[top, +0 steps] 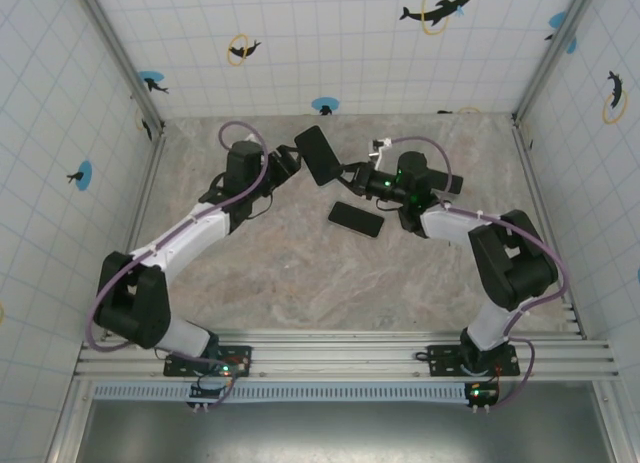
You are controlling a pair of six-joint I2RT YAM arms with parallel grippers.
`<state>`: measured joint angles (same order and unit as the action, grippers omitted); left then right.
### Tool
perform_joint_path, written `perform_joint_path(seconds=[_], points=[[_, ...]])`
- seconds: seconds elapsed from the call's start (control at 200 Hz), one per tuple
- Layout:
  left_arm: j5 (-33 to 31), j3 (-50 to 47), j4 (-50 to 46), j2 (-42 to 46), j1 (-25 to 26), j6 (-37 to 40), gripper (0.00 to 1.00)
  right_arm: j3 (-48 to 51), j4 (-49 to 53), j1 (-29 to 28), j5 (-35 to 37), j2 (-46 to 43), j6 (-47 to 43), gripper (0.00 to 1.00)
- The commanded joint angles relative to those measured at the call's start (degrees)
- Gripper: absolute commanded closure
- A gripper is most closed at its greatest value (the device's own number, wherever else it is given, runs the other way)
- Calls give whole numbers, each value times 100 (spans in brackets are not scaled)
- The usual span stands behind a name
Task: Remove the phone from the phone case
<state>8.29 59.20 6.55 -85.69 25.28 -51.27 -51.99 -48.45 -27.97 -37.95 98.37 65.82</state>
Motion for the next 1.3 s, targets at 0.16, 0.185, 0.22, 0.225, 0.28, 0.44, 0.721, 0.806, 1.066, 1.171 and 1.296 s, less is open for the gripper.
perform_joint_path(seconds=[0.16,0.185,0.22,0.225,0.28,0.44,0.721,0.806,1.066,1.171,1.296], points=[[991,223,955,-388,-38,-11,19,156,-1101,57,-84,-288,667,100],[1105,192,1062,-420,-238,-45,19,154,-1145,53,-98,-283,703,100],[1196,143,1264,-434,-255,-82,19,167,-1158,54,-106,-274,736,100],[1203,135,1293,-437,-253,-88,19,169,-1158,54,-106,-279,733,100],[1269,63,1501,-434,-275,-137,20,188,-1180,62,-122,-287,749,100],[1687,40,1953,-576,-411,-353,24,302,-1367,84,-168,-292,935,100],[2602,52,2835,-937,-444,-923,44,363,-1866,115,-159,-162,1452,100],[2767,52,3057,-1033,-453,-1059,47,330,-1983,116,-173,-109,1599,100],[3059,208,3335,-1193,-571,-1317,59,434,-2294,130,-265,-2,1964,100],[3193,239,3468,-1255,-592,-1448,66,448,-2323,134,-282,24,2005,100],[3322,241,3736,-1353,-587,-1664,73,457,-2499,134,-283,89,2119,98]])
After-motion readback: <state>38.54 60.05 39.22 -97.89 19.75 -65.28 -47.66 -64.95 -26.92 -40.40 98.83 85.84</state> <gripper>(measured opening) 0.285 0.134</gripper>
